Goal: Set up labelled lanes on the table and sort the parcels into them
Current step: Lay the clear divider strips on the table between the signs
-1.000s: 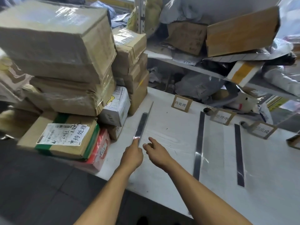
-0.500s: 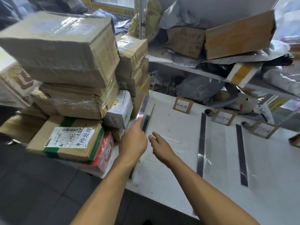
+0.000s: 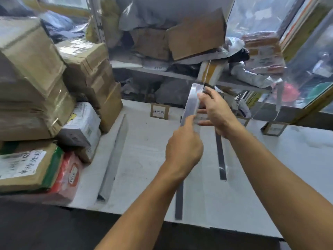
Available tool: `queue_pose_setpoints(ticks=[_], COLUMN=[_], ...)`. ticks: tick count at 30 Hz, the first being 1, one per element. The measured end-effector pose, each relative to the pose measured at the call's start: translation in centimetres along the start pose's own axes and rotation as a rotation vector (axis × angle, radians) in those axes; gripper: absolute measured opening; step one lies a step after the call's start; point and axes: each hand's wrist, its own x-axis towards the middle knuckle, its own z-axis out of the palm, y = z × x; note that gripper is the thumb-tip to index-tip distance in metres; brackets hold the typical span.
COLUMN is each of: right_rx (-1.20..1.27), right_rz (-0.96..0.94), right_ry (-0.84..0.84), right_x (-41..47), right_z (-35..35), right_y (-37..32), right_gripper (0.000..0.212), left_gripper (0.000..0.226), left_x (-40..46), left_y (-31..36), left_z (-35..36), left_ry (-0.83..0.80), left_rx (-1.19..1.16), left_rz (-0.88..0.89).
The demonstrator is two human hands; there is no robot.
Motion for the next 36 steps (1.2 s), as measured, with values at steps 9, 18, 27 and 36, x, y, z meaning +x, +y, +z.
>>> queue_pose_setpoints(ticks=[9, 18, 27, 36], right_rx=[-0.093, -0.632, -0.433, -0.459], right_rz=[0.289, 0.348, 0.327, 0.340], right_ry=[0.097, 0.011, -0.037, -0.025], right_x=[-3.9, -6.0, -6.9, -6.8], right_z=[-11.1, -13.3, -13.6, -13.7], right_y=[13.5, 22.8, 24.7, 24.8], right_gripper=[0.047, 0.052, 0.052, 0.052], left_gripper=[0.043, 0.048, 0.060, 0.070], left_x=[-6.0, -11.2, -11.9, -11.6], left_y=[2.6, 0.8, -0.4, -2.0], left_z=[16.1, 24.2, 26.8, 27.1], left_ry=[-0.317, -0.356, -0.423, -0.512], left_rx=[-0.166, -0.114, -0.124, -0.184], left_rz=[-0.142, -0.367, -0.420, -0.366])
